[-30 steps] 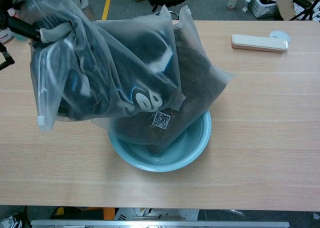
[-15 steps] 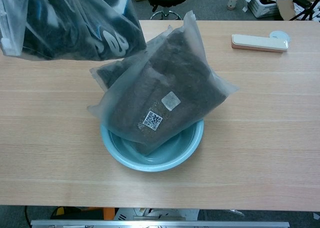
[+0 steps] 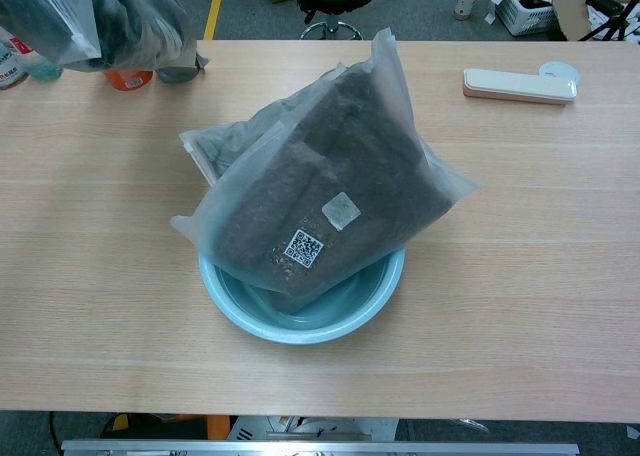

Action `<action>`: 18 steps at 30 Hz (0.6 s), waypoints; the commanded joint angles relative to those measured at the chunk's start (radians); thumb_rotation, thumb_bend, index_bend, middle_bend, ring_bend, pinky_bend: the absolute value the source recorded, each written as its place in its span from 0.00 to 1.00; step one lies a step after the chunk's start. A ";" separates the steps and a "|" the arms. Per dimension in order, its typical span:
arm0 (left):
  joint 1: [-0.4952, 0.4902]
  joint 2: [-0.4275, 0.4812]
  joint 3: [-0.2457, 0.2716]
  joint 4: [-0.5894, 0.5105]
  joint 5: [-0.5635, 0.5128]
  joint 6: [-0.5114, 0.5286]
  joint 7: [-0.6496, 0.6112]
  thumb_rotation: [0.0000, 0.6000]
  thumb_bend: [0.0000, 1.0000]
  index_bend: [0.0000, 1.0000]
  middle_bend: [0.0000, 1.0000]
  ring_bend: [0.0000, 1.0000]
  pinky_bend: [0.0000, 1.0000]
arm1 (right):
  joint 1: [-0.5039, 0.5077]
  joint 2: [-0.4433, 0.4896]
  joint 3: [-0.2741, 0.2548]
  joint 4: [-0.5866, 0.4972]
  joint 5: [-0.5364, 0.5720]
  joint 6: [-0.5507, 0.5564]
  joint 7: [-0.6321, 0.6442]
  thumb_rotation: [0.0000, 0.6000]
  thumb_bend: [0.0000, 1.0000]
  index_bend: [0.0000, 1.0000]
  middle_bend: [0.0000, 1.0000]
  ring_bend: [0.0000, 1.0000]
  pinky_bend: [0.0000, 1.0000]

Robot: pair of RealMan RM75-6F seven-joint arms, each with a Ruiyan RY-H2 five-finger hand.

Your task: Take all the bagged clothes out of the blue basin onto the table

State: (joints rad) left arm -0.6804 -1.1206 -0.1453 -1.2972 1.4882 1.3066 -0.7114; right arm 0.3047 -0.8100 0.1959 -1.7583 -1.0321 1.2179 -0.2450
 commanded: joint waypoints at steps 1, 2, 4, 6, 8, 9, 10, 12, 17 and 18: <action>0.001 -0.037 0.014 0.047 -0.012 -0.049 -0.025 1.00 0.51 0.73 0.73 0.69 1.00 | -0.001 0.001 0.000 0.000 0.000 0.001 0.001 1.00 0.25 0.37 0.51 0.38 0.52; 0.004 -0.047 0.017 0.063 -0.012 -0.058 -0.028 1.00 0.51 0.73 0.73 0.69 1.00 | -0.002 0.002 0.000 0.000 0.001 0.001 0.001 1.00 0.25 0.37 0.51 0.38 0.52; 0.008 -0.062 0.021 0.084 -0.014 -0.068 -0.031 1.00 0.51 0.73 0.73 0.69 1.00 | -0.003 0.003 0.000 0.001 0.001 0.001 0.002 1.00 0.25 0.37 0.51 0.38 0.52; 0.013 -0.074 0.022 0.105 -0.019 -0.078 -0.038 1.00 0.51 0.73 0.73 0.69 1.00 | -0.002 0.004 0.000 0.001 0.002 0.000 0.001 1.00 0.25 0.37 0.51 0.38 0.52; 0.015 -0.081 0.023 0.121 -0.022 -0.091 -0.044 1.00 0.51 0.73 0.73 0.69 1.00 | -0.001 0.004 0.000 0.000 0.002 -0.001 -0.002 1.00 0.25 0.37 0.51 0.38 0.52; 0.016 -0.084 0.025 0.131 -0.023 -0.101 -0.048 1.00 0.51 0.73 0.73 0.69 1.00 | 0.000 0.004 0.000 -0.002 0.002 -0.001 -0.003 1.00 0.25 0.37 0.51 0.38 0.52; 0.018 -0.085 0.027 0.137 -0.023 -0.105 -0.051 1.00 0.51 0.73 0.73 0.69 1.00 | 0.001 0.004 0.000 -0.003 0.001 -0.001 -0.004 1.00 0.25 0.37 0.51 0.38 0.52; 0.025 -0.090 0.033 0.154 -0.022 -0.115 -0.057 1.00 0.51 0.72 0.73 0.69 1.00 | 0.001 0.003 0.000 -0.005 0.000 0.000 -0.006 1.00 0.25 0.37 0.51 0.38 0.52; 0.046 -0.094 0.057 0.193 -0.040 -0.172 -0.039 1.00 0.51 0.64 0.70 0.62 0.95 | 0.002 0.002 -0.001 -0.006 -0.001 -0.002 -0.007 1.00 0.25 0.37 0.51 0.38 0.52; 0.049 -0.091 0.062 0.198 -0.045 -0.187 -0.030 1.00 0.51 0.61 0.68 0.58 0.92 | 0.002 0.002 -0.001 -0.006 -0.002 -0.002 -0.006 1.00 0.25 0.37 0.51 0.38 0.52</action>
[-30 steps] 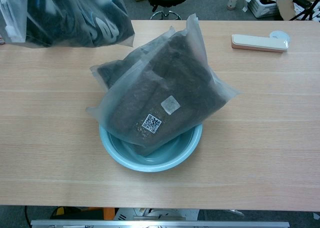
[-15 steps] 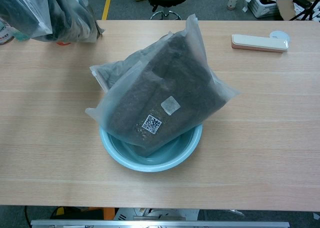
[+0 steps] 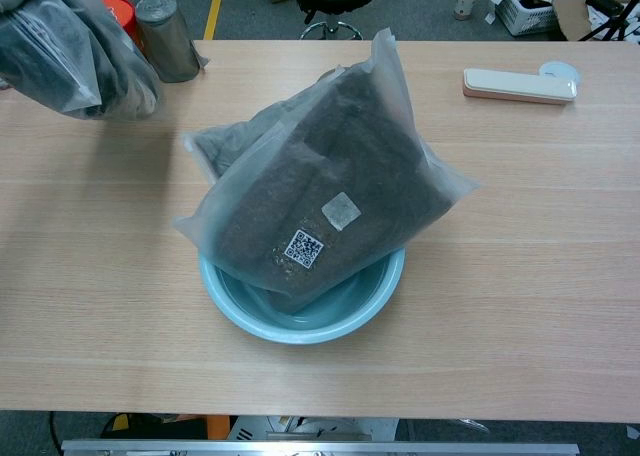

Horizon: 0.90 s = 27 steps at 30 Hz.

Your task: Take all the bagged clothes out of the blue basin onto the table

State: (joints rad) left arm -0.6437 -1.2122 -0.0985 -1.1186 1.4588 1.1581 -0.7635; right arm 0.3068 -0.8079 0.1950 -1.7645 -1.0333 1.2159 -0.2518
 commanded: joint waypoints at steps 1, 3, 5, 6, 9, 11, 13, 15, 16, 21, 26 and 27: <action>0.016 0.002 0.017 0.025 -0.023 -0.051 0.030 1.00 0.51 0.59 0.66 0.54 0.90 | 0.000 0.001 0.000 0.000 -0.001 0.000 0.002 1.00 0.25 0.37 0.51 0.38 0.52; 0.018 0.018 0.031 0.026 -0.034 -0.103 0.045 1.00 0.51 0.52 0.57 0.43 0.81 | -0.001 0.002 0.000 0.000 -0.002 0.001 0.004 1.00 0.25 0.37 0.51 0.38 0.52; 0.015 0.044 0.050 0.012 -0.033 -0.156 0.054 1.00 0.51 0.39 0.40 0.27 0.60 | -0.002 0.003 0.000 0.001 -0.003 0.001 0.006 1.00 0.25 0.37 0.51 0.38 0.52; 0.011 0.067 0.061 -0.005 -0.033 -0.194 0.058 1.00 0.51 0.30 0.28 0.16 0.43 | -0.002 0.003 0.000 0.001 -0.003 0.000 0.007 1.00 0.25 0.37 0.51 0.38 0.52; 0.005 0.110 0.072 -0.040 -0.035 -0.245 0.075 1.00 0.51 0.06 0.04 0.00 0.07 | -0.001 0.004 0.001 0.002 -0.004 0.000 0.008 1.00 0.25 0.37 0.51 0.38 0.52; 0.007 0.128 0.069 -0.057 -0.042 -0.252 0.101 1.00 0.49 0.00 0.00 0.00 0.00 | -0.001 0.004 0.001 0.001 -0.006 -0.001 0.009 1.00 0.25 0.37 0.51 0.38 0.52; 0.013 0.149 0.061 -0.088 -0.051 -0.243 0.131 1.00 0.46 0.00 0.00 0.00 0.00 | 0.000 0.002 0.000 0.001 -0.007 -0.002 0.008 1.00 0.25 0.37 0.51 0.38 0.52; 0.021 0.167 0.049 -0.122 -0.053 -0.222 0.140 1.00 0.44 0.00 0.00 0.00 0.00 | 0.001 0.001 0.001 0.001 -0.009 -0.002 0.008 1.00 0.25 0.37 0.51 0.38 0.52; 0.023 0.178 0.044 -0.140 -0.053 -0.215 0.136 1.00 0.44 0.00 0.00 0.00 0.00 | 0.002 0.001 0.001 0.001 -0.009 -0.001 0.008 1.00 0.25 0.37 0.51 0.38 0.52; 0.030 0.245 0.031 -0.239 -0.012 -0.174 0.111 1.00 0.42 0.00 0.00 0.00 0.00 | 0.002 -0.001 0.000 0.002 -0.013 -0.001 0.009 1.00 0.25 0.37 0.51 0.38 0.52; 0.031 0.315 0.017 -0.355 0.005 -0.155 0.151 1.00 0.39 0.00 0.00 0.00 0.00 | 0.000 -0.003 -0.003 0.004 -0.017 -0.002 0.012 1.00 0.25 0.37 0.51 0.38 0.52; 0.033 0.324 0.015 -0.376 0.014 -0.146 0.154 1.00 0.39 0.00 0.00 0.00 0.00 | 0.000 -0.004 -0.003 0.005 -0.018 -0.001 0.013 1.00 0.25 0.37 0.51 0.38 0.52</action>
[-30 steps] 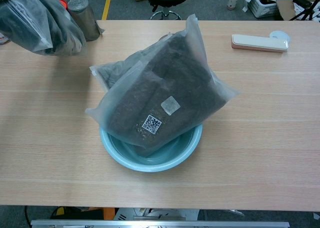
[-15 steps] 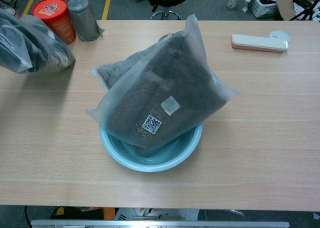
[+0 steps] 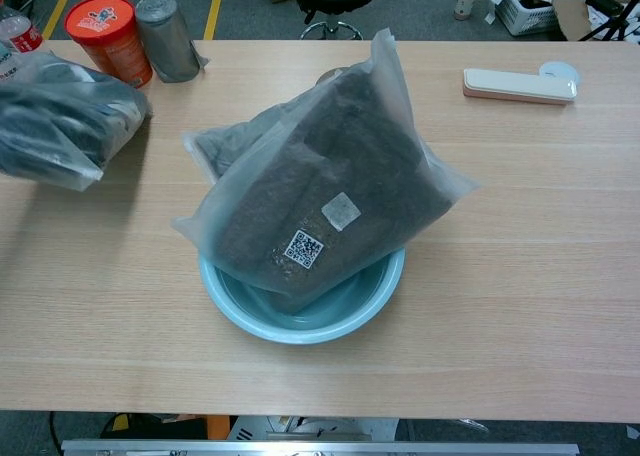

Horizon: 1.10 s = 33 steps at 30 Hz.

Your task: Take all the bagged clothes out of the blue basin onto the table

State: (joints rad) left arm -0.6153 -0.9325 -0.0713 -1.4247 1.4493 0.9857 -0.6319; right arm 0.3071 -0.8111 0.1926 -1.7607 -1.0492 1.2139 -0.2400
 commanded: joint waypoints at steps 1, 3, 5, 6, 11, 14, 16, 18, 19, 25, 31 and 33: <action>0.005 0.055 -0.013 -0.092 0.031 0.032 0.022 1.00 0.39 0.00 0.00 0.00 0.00 | -0.001 -0.001 -0.001 0.002 -0.003 0.001 0.002 1.00 0.25 0.37 0.51 0.38 0.52; 0.006 0.080 -0.011 -0.143 0.055 0.039 0.018 1.00 0.38 0.00 0.00 0.00 0.00 | -0.002 -0.002 -0.002 0.004 -0.003 0.000 0.006 1.00 0.25 0.37 0.51 0.38 0.52; 0.003 0.103 -0.005 -0.186 0.080 0.033 0.012 1.00 0.38 0.00 0.00 0.00 0.00 | -0.002 -0.003 -0.002 0.008 -0.003 -0.001 0.008 1.00 0.25 0.37 0.51 0.38 0.52; 0.000 0.116 0.000 -0.212 0.098 0.030 0.003 1.00 0.38 0.00 0.00 0.00 0.00 | -0.003 -0.004 -0.003 0.009 -0.004 -0.002 0.009 1.00 0.25 0.37 0.51 0.38 0.52; -0.030 0.149 0.023 -0.290 0.182 -0.011 -0.065 1.00 0.37 0.00 0.00 0.00 0.00 | -0.003 -0.004 -0.004 0.015 -0.007 -0.005 0.015 1.00 0.25 0.37 0.51 0.38 0.52; -0.057 0.153 0.037 -0.319 0.236 -0.035 -0.113 1.00 0.36 0.00 0.00 0.00 0.00 | -0.005 -0.003 -0.003 0.016 -0.011 -0.004 0.021 1.00 0.25 0.37 0.51 0.38 0.52; -0.074 0.147 0.043 -0.334 0.264 -0.046 -0.129 1.00 0.35 0.00 0.00 0.00 0.00 | -0.006 -0.003 -0.004 0.017 -0.015 -0.003 0.022 1.00 0.25 0.37 0.51 0.38 0.52; -0.094 0.143 0.049 -0.349 0.288 -0.064 -0.139 1.00 0.34 0.00 0.00 0.00 0.00 | -0.007 -0.002 -0.005 0.017 -0.015 -0.003 0.024 1.00 0.25 0.37 0.51 0.38 0.52; -0.101 0.143 0.051 -0.353 0.293 -0.071 -0.142 1.00 0.34 0.00 0.00 0.00 0.00 | -0.007 -0.002 -0.005 0.017 -0.015 -0.004 0.024 1.00 0.25 0.37 0.51 0.38 0.52; -0.129 0.107 0.029 -0.377 0.254 -0.097 -0.106 1.00 0.31 0.00 0.00 0.00 0.00 | -0.008 -0.001 -0.005 0.018 -0.017 -0.004 0.027 1.00 0.25 0.37 0.51 0.38 0.52; -0.192 0.032 -0.022 -0.406 0.143 -0.186 0.013 1.00 0.29 0.00 0.00 0.00 0.00 | -0.009 0.000 -0.006 0.020 -0.022 -0.005 0.030 1.00 0.25 0.37 0.51 0.38 0.52; -0.212 0.006 -0.033 -0.408 0.098 -0.222 0.059 1.00 0.29 0.00 0.00 0.00 0.00 | -0.011 0.002 -0.006 0.020 -0.023 -0.004 0.032 1.00 0.25 0.37 0.51 0.38 0.52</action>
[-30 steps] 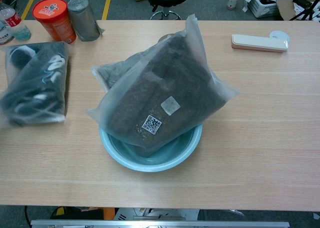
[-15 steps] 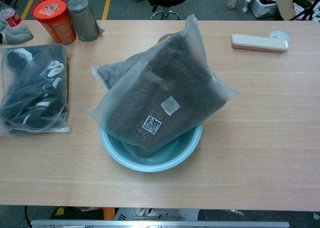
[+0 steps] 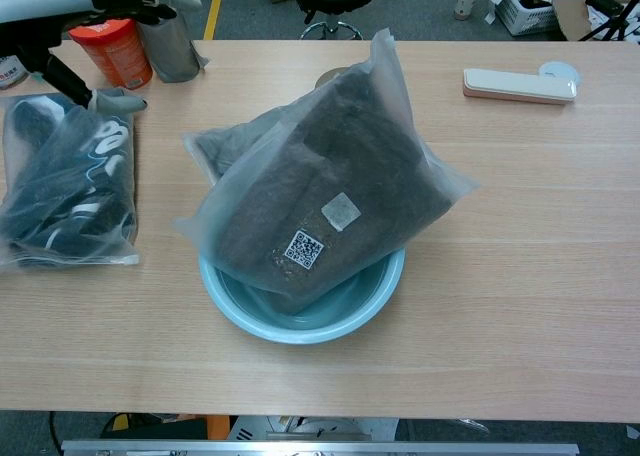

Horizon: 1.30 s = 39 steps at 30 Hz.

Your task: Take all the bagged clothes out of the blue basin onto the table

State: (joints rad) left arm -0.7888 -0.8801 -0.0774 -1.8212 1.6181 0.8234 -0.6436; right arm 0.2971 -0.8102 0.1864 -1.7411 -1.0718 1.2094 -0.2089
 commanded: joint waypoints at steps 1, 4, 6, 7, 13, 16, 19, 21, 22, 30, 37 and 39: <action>-0.047 -0.059 -0.031 -0.010 -0.091 -0.075 0.088 1.00 0.28 0.00 0.00 0.00 0.00 | -0.002 0.001 0.000 0.000 -0.001 0.002 0.002 1.00 0.25 0.37 0.51 0.38 0.52; -0.070 -0.103 -0.044 -0.002 -0.157 -0.115 0.134 1.00 0.28 0.00 0.00 0.00 0.00 | -0.004 0.003 0.000 0.003 -0.002 0.002 0.007 1.00 0.25 0.37 0.51 0.38 0.52; -0.082 -0.132 -0.052 0.008 -0.198 -0.132 0.160 1.00 0.28 0.00 0.00 0.00 0.00 | -0.005 0.004 -0.001 0.005 -0.003 0.001 0.008 1.00 0.25 0.37 0.51 0.38 0.52; -0.085 -0.145 -0.056 0.015 -0.214 -0.135 0.172 1.00 0.28 0.00 0.00 0.00 0.00 | -0.006 0.004 -0.002 0.006 -0.004 0.001 0.010 1.00 0.25 0.37 0.51 0.38 0.52; -0.111 -0.212 -0.068 0.037 -0.304 -0.175 0.220 1.00 0.28 0.00 0.00 0.00 0.00 | -0.006 0.003 -0.003 0.014 -0.009 -0.001 0.013 1.00 0.25 0.37 0.51 0.38 0.52; -0.130 -0.245 -0.073 0.049 -0.333 -0.199 0.243 1.00 0.28 0.00 0.00 0.00 0.00 | -0.004 0.001 -0.002 0.018 -0.007 -0.007 0.013 1.00 0.25 0.37 0.51 0.38 0.52; -0.153 -0.284 -0.084 0.062 -0.366 -0.219 0.261 1.00 0.28 0.00 0.00 0.00 0.00 | -0.003 -0.002 -0.002 0.024 -0.005 -0.011 0.016 1.00 0.25 0.37 0.51 0.38 0.52; -0.168 -0.311 -0.094 0.071 -0.389 -0.230 0.270 1.00 0.28 0.00 0.00 0.00 0.00 | -0.002 -0.004 -0.003 0.029 -0.003 -0.016 0.016 1.00 0.25 0.37 0.51 0.38 0.52; -0.174 -0.322 -0.098 0.075 -0.398 -0.234 0.275 1.00 0.28 0.00 0.00 0.00 0.00 | -0.002 -0.005 -0.004 0.032 -0.001 -0.019 0.016 1.00 0.25 0.37 0.51 0.38 0.52; -0.232 -0.425 -0.138 0.125 -0.485 -0.253 0.312 1.00 0.28 0.00 0.00 0.00 0.00 | -0.003 -0.011 -0.006 0.051 0.007 -0.029 0.024 1.00 0.25 0.37 0.51 0.38 0.52; -0.262 -0.501 -0.162 0.170 -0.544 -0.277 0.302 1.00 0.28 0.00 0.00 0.00 0.02 | -0.011 -0.007 -0.007 0.059 0.014 -0.027 0.030 1.00 0.25 0.37 0.51 0.38 0.52; -0.269 -0.523 -0.167 0.181 -0.551 -0.289 0.292 1.00 0.28 0.00 0.00 0.00 0.06 | -0.013 -0.005 -0.007 0.061 0.015 -0.026 0.033 1.00 0.25 0.37 0.51 0.38 0.52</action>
State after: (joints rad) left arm -1.0517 -1.3931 -0.2394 -1.6482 1.0731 0.5422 -0.3453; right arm 0.2838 -0.8151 0.1793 -1.6806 -1.0565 1.1833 -0.1762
